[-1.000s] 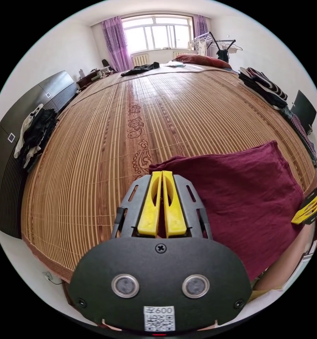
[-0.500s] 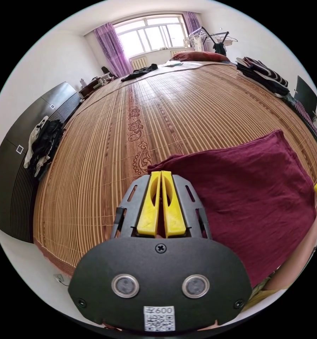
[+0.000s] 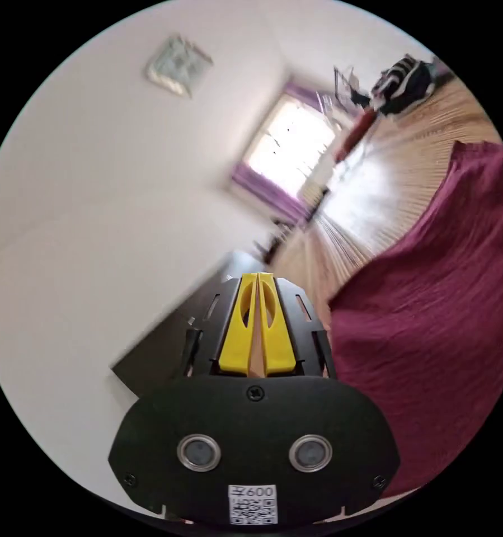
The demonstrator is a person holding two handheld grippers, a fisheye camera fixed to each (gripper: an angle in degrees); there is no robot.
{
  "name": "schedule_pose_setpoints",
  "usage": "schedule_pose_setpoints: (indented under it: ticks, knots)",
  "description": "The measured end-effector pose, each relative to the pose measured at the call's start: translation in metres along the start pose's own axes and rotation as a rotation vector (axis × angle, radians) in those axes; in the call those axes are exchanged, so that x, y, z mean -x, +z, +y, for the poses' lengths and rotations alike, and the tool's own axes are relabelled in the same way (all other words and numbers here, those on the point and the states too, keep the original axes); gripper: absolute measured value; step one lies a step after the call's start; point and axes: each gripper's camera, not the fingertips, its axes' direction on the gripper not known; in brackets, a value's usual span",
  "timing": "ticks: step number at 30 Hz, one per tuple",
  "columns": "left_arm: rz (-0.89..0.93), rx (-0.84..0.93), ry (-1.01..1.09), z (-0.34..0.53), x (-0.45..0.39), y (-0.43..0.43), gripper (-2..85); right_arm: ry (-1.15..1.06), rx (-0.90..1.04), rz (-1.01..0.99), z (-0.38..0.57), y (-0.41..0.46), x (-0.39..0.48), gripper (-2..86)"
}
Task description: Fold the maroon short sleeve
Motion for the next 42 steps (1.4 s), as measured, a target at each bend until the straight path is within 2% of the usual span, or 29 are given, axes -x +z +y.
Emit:
schedule_pose_setpoints:
  ticks: [1,2,4,6,8,10,12,13,15,17,19,20,23,24,26,31,38,42]
  knots:
    - [-0.048,-0.097,-0.003,0.009,0.003,-0.03,0.7,-0.006,0.02,-0.025,0.025,-0.005,0.02,-0.9]
    - [-0.001,-0.224,-0.025,0.026,0.014,-0.085,0.7,-0.011,0.038,-0.038,0.047,-0.006,0.04,-0.9]
    - [0.289,-0.302,-0.294,0.066,0.059,-0.163,0.7,-0.064,0.01,-0.051,0.073,-0.007,0.074,-0.9]
    - [0.425,-0.368,-0.425,0.096,0.073,-0.201,0.7,-0.21,-0.103,-0.043,0.093,-0.009,0.115,-0.9]
    - [0.489,-0.376,-0.433,0.107,0.064,-0.229,0.8,-0.415,-0.314,0.06,0.11,-0.01,0.168,-0.8]
    - [0.489,-0.344,-0.411,0.102,0.035,-0.247,0.9,-0.475,-0.471,0.103,0.115,-0.002,0.193,-0.8]
    - [0.548,-0.309,-0.403,0.09,0.012,-0.24,0.9,-0.441,-0.432,0.005,0.098,0.025,0.198,-0.9]
    - [0.577,-0.286,-0.408,0.085,0.004,-0.233,0.9,-0.366,-0.35,-0.021,0.082,0.052,0.198,-0.9]
    - [0.684,-0.156,-0.461,0.066,-0.028,-0.197,0.9,-0.346,-0.254,0.03,0.072,0.092,0.203,-0.9]
    - [0.722,-0.056,-0.468,0.058,-0.05,-0.174,0.9,-0.457,-0.224,0.278,0.086,0.134,0.222,-0.8]
    - [0.723,-0.053,-0.47,0.058,-0.065,-0.165,0.9,-0.483,-0.274,0.454,0.101,0.147,0.23,-0.8]
    - [0.755,-0.052,-0.484,0.062,-0.072,-0.159,1.0,-0.508,-0.279,0.474,0.11,0.151,0.231,-0.9]
    - [0.869,0.116,-0.468,0.076,-0.104,-0.126,1.0,-0.432,-0.165,0.43,0.123,0.167,0.21,-0.8]
    - [0.894,0.141,-0.462,0.087,-0.117,-0.118,1.0,-0.424,-0.197,0.406,0.128,0.164,0.206,-0.8]
    - [0.908,0.065,-0.521,0.105,-0.121,-0.116,1.0,-0.381,-0.235,0.359,0.139,0.165,0.197,-0.8]
    - [0.942,0.081,-0.506,0.106,-0.128,-0.101,1.1,-0.19,-0.292,0.28,0.146,0.169,0.182,-0.8]
    - [0.975,0.064,-0.54,0.116,-0.133,-0.08,1.0,-0.269,-0.279,0.222,0.144,0.175,0.178,-0.8]
    - [0.993,0.135,-0.536,0.113,-0.118,-0.062,0.8,-0.321,-0.257,0.272,0.139,0.181,0.191,-0.8]
